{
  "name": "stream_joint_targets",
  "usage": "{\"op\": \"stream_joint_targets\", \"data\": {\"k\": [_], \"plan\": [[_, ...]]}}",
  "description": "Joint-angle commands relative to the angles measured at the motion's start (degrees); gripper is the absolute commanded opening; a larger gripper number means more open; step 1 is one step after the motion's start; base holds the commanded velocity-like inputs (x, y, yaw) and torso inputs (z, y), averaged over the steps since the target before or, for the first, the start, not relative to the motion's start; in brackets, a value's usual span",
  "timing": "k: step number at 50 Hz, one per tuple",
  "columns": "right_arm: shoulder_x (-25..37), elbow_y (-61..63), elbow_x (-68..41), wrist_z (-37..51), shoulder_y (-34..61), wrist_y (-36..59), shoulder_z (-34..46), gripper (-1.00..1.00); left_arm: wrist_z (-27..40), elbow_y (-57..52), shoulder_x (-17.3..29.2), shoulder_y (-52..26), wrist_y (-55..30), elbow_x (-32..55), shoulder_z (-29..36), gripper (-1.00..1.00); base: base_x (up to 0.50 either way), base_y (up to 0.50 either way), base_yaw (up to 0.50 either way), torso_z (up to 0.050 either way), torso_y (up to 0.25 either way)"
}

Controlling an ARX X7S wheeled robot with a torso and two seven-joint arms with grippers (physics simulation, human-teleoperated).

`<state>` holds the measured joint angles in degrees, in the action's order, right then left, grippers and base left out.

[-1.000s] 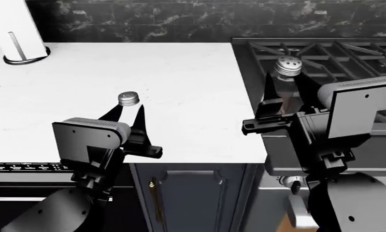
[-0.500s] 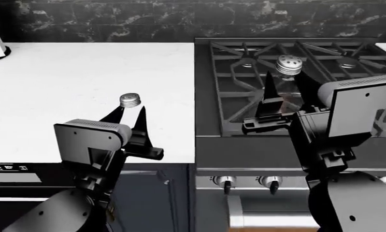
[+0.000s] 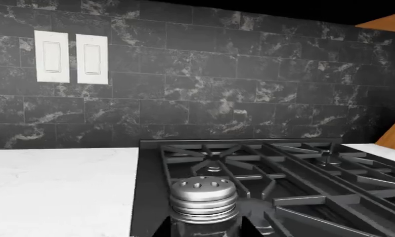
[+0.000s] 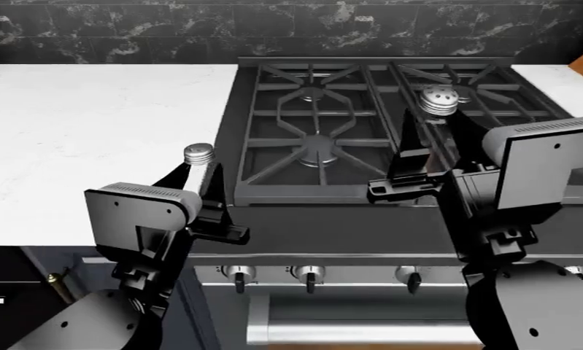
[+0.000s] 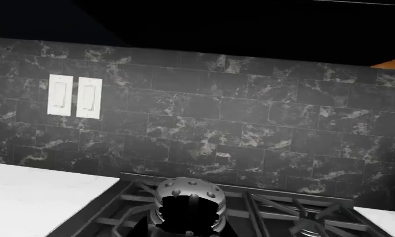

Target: Pick and place the shaker into the drawer. Then close the cabinet.

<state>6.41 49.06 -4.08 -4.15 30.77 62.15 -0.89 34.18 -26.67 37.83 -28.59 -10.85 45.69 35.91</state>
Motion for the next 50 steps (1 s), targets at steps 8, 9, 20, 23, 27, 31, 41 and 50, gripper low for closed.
{"op": "stream_joint_targets", "data": {"k": [8,9,20,23,27,31,41,50], "plan": [[0.63,-0.06,-0.48,0.48,0.56,0.56,0.74,-1.0,-0.04,0.1,-0.04,-0.02,0.41,0.73,-0.08,-1.0,0.0,-0.5,0.0,0.0,0.0],[0.67,-0.09,-0.53,0.51,0.6,0.57,0.77,-1.0,-0.04,0.09,-0.04,-0.04,0.39,0.72,-0.07,-1.0,0.0,-0.5,0.0,0.0,0.0],[0.86,-0.53,-1.11,0.93,0.75,0.51,0.88,-1.0,-0.28,0.33,-0.16,0.12,0.51,0.52,0.14,-1.0,-0.04,-0.5,0.0,0.0,0.0],[0.87,-0.54,-1.3,1.03,0.6,0.38,0.83,-1.0,-0.33,0.37,-0.22,0.07,0.48,0.47,0.2,-1.0,-0.19,-0.5,0.0,0.0,0.0],[0.95,-0.5,-1.54,1.16,0.58,0.34,0.77,-1.0,-0.3,0.35,-0.28,0.07,0.45,0.46,0.25,-1.0,-0.29,-0.5,0.0,0.0,0.0],[1.05,-0.31,-1.8,1.28,0.52,0.48,0.67,-1.0,-0.24,0.28,-0.32,0.22,0.51,0.46,0.28,-1.0,-0.33,-0.5,0.0,0.0,0.0],[1.34,-0.17,-2.16,1.8,0.32,0.33,0.63,-1.0,-0.22,0.15,-0.37,0.14,0.4,0.34,0.41,-1.0,-0.33,-0.5,0.0,0.0,0.0],[1.5,-0.11,-2.6,2.17,0.23,0.32,0.62,-1.0,-0.14,0.05,-0.38,0.38,0.43,0.24,0.53,-1.0,-0.33,-0.5,0.0,0.0,0.0]]}}
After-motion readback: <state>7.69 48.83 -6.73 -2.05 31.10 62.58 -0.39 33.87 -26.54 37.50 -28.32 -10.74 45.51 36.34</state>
